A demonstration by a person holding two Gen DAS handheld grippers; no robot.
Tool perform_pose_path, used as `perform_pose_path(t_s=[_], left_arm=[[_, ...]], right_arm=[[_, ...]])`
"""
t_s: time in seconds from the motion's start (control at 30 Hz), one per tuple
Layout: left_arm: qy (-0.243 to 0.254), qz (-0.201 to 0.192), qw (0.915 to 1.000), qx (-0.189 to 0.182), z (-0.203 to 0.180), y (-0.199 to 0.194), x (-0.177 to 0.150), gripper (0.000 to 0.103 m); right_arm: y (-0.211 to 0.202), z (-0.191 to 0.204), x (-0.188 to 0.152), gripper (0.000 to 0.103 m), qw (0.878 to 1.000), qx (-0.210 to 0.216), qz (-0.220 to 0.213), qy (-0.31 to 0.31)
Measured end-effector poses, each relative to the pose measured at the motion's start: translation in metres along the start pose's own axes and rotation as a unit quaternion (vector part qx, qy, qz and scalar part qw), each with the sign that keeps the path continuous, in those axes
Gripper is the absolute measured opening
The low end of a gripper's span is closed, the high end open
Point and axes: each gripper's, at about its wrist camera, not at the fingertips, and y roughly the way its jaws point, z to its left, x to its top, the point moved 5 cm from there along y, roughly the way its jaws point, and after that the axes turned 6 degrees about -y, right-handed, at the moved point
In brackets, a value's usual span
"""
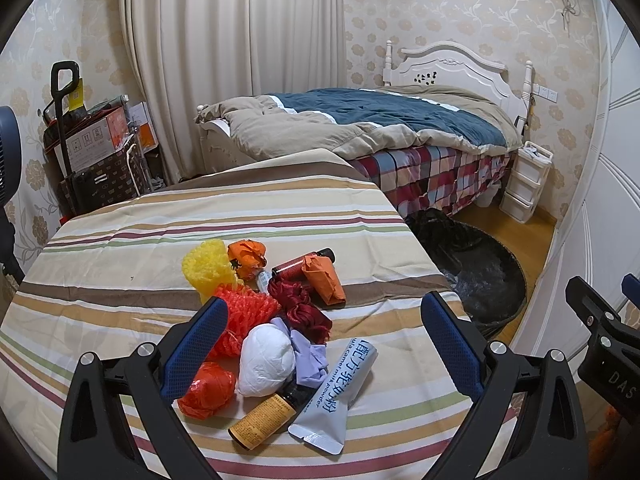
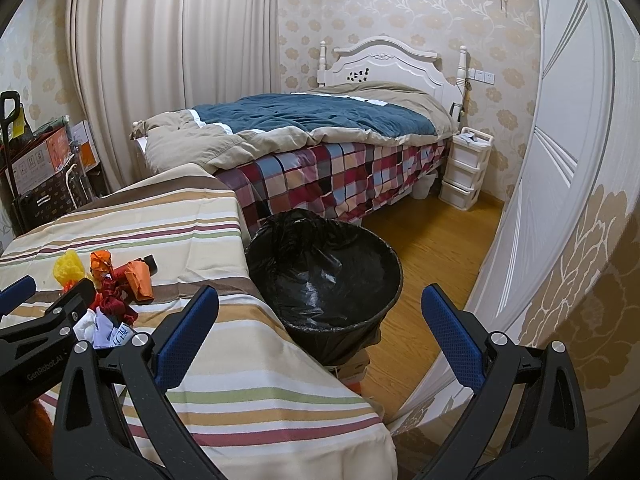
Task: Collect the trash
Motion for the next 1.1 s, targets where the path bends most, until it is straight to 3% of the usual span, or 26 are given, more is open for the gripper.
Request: perform_pose_path(t_s=[0.27,0.5,0.6,0.73,0.9,1.1], left_arm=[[0.005,-0.003,0.9999,0.016,0.022,-0.003,-0.007,0.096],[-0.010,0.005,0.9986,0.051,0.078,-0.007,-0.013,0.093],[-0.012,0.003,0.9976,0.068,0.098,-0.012,-0.018,0.092],[-0.020,0.008,0.9966,0.080,0.117,-0.015,-0.024,0.091],[-0.033,0.014,0.9957,0.085,0.136,-0.013,-0.033,0.091],[-0.042,0.021,0.9942,0.097,0.154,-0.010,-0.043,0.091]], right_arm=[[-0.004,0.015,-0.007,0.099,1.000,0.013,0.008,-0.005],[0.003,0.042,-0.012,0.099,0.999,0.045,0.018,-0.018],[0.003,0.062,-0.016,0.097,0.997,0.068,0.025,-0.032],[0.007,0.092,-0.023,0.083,0.992,0.109,0.046,-0.044],[0.012,0.135,-0.036,0.083,0.984,0.147,0.072,-0.066],[0.023,0.169,-0.049,0.082,0.979,0.146,0.098,-0.099]])
